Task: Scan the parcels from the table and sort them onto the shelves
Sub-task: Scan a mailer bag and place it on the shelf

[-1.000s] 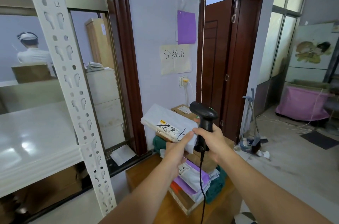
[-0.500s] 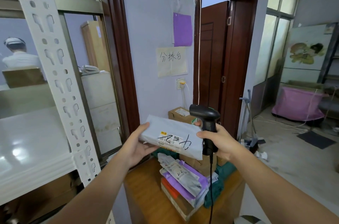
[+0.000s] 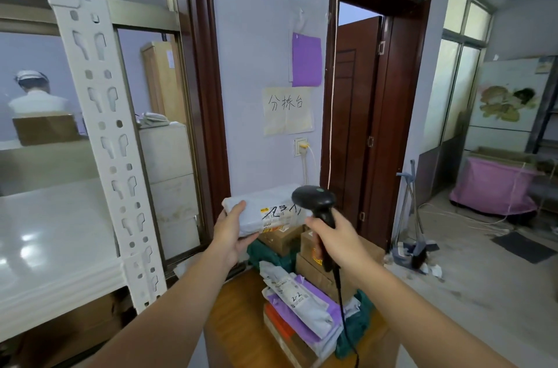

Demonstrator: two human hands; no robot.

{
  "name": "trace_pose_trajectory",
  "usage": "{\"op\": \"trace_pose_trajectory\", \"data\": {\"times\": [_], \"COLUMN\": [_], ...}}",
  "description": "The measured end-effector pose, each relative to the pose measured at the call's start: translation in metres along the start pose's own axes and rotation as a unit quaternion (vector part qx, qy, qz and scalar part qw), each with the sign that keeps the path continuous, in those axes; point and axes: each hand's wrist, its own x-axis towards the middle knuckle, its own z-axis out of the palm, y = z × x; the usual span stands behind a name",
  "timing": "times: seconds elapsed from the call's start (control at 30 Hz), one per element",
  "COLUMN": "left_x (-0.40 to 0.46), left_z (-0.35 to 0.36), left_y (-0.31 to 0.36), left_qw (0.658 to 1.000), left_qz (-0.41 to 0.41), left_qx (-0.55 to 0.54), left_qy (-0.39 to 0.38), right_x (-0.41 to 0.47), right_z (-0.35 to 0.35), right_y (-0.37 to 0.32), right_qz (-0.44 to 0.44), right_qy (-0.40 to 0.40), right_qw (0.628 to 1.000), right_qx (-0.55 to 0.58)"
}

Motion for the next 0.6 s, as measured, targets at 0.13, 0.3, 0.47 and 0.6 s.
{"op": "trace_pose_trajectory", "data": {"times": [0.13, 0.3, 0.47, 0.6], "left_x": [-0.001, -0.004, -0.001, 0.0], "left_z": [0.007, 0.016, 0.015, 0.013], "left_y": [-0.004, -0.007, -0.007, -0.009], "left_qw": [0.999, 0.999, 0.999, 0.999], "left_qz": [0.036, 0.051, 0.053, 0.05], "left_qx": [0.013, 0.009, 0.006, -0.002], "left_qy": [-0.005, 0.007, 0.01, 0.009], "right_x": [-0.007, -0.013, -0.017, -0.017], "right_z": [0.023, 0.035, 0.038, 0.041], "right_y": [0.003, 0.01, 0.01, 0.008], "right_qz": [0.063, 0.049, 0.042, 0.066], "right_qy": [-0.034, -0.009, 0.009, 0.0], "right_qw": [0.996, 0.998, 0.997, 0.996], "right_qx": [0.045, -0.035, -0.058, -0.065]}}
